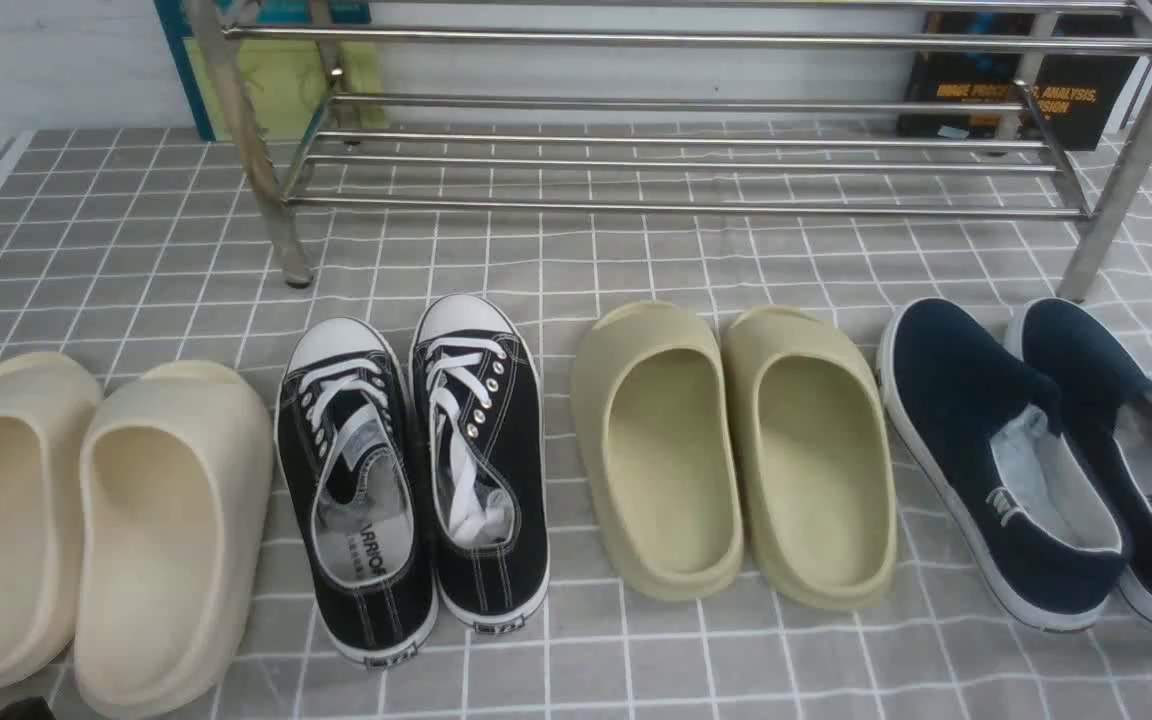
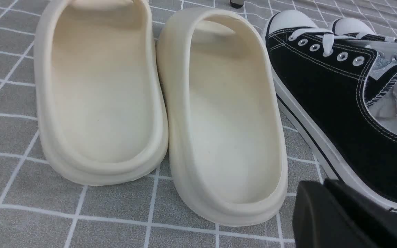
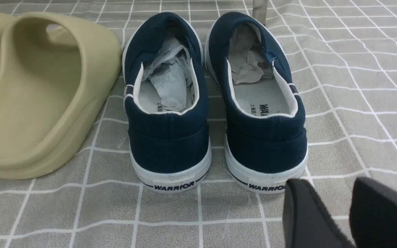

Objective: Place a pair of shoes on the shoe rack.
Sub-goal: Use the left arm to grab the shoe closest to it

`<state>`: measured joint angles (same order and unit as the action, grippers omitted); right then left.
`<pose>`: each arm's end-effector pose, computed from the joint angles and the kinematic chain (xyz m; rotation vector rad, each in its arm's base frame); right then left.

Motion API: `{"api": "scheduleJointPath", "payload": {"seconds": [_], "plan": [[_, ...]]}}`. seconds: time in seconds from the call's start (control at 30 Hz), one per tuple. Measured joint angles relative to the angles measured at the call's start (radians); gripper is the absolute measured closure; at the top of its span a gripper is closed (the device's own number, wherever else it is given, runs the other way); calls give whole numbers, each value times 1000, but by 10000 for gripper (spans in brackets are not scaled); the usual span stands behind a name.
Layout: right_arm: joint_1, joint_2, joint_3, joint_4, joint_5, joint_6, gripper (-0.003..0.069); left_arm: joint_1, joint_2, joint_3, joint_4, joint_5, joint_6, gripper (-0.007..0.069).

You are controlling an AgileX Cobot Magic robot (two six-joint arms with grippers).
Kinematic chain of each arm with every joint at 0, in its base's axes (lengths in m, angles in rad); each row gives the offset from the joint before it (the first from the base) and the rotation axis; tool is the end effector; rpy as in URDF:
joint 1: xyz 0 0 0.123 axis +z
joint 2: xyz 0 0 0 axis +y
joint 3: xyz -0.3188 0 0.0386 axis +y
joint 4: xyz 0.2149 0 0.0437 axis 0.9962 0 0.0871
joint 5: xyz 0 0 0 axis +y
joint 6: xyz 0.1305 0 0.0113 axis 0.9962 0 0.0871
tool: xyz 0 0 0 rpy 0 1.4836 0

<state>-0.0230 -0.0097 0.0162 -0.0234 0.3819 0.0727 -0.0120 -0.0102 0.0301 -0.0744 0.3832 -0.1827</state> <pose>0.0210 -0.0016 0.1619 0.0752 1.8704 0.0111 0.0210 -0.0039 0.1571 -0.2071 1.8795 -0.2065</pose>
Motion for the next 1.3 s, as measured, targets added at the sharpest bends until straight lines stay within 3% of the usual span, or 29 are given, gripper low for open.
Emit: {"api": "scheduleJointPath", "payload": {"seconds": [1.3], "plan": [[0,0,0,0,0,0,419,0,0,0,8,0,0,564]]}}
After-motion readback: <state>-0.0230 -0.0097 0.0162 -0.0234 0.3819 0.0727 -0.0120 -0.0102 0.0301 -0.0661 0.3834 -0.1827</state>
